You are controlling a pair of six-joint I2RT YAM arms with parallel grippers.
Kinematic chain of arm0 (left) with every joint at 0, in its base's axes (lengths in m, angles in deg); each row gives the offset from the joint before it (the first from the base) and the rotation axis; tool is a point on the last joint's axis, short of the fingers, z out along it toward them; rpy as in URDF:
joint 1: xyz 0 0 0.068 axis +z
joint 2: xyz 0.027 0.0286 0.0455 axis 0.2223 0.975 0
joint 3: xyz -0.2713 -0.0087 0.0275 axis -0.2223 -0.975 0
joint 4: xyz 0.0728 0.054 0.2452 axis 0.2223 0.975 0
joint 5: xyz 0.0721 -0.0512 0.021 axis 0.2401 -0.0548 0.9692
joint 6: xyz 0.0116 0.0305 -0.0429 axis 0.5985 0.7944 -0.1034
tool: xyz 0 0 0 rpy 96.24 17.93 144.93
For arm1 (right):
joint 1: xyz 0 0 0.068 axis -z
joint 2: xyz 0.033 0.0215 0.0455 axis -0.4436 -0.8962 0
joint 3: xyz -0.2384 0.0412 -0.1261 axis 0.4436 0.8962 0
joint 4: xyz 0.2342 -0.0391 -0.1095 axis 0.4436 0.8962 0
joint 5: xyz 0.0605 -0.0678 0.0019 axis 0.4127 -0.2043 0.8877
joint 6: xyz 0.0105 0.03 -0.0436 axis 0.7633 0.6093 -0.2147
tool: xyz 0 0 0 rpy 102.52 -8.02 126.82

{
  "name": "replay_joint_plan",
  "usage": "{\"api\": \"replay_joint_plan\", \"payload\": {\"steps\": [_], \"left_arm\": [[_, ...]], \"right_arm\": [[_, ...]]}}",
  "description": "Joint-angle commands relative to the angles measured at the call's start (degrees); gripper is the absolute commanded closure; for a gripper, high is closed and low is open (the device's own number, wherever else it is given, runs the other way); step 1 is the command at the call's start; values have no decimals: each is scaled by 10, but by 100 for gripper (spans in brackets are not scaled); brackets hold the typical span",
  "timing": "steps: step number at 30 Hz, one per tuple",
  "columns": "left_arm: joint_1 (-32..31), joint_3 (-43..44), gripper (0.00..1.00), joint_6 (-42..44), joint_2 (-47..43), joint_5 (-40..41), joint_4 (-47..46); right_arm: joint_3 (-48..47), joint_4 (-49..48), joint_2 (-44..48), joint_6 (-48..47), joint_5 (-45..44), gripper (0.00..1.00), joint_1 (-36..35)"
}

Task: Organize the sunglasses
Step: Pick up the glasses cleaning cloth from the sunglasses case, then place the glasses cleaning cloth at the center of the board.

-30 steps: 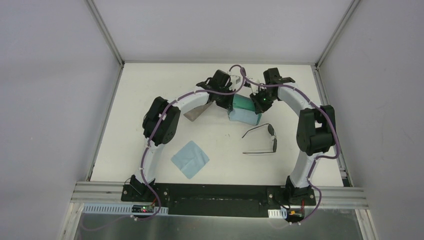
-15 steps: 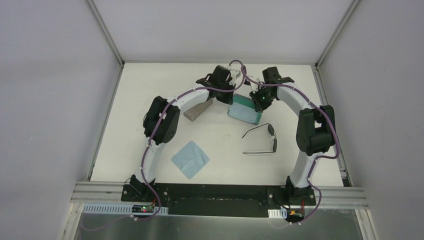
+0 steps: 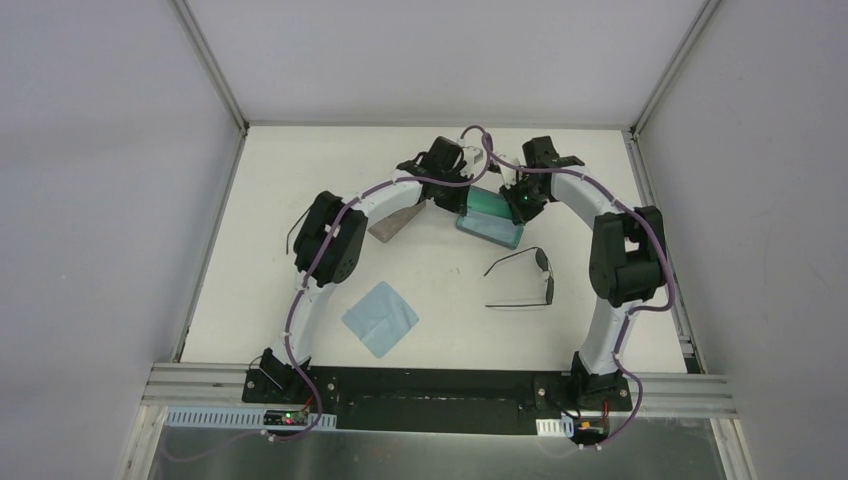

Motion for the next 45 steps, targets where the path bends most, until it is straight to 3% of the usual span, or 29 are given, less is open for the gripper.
{"api": "replay_joint_plan", "payload": {"steps": [1,14,37,45], "left_arm": [[-8,30,100,19,3,-3,-15],[-10,19,100,3,-49,-24,-15],[-8,-157,100,-8,-223,-68,16],[-8,-164,100,-7,-190,-55,16]], "right_arm": [[1,-4,-7,-3,-20,100,-4],[8,29,56,7,32,100,-28],[71,82,157,26,175,100,-73],[75,58,118,37,150,100,-56]]}}
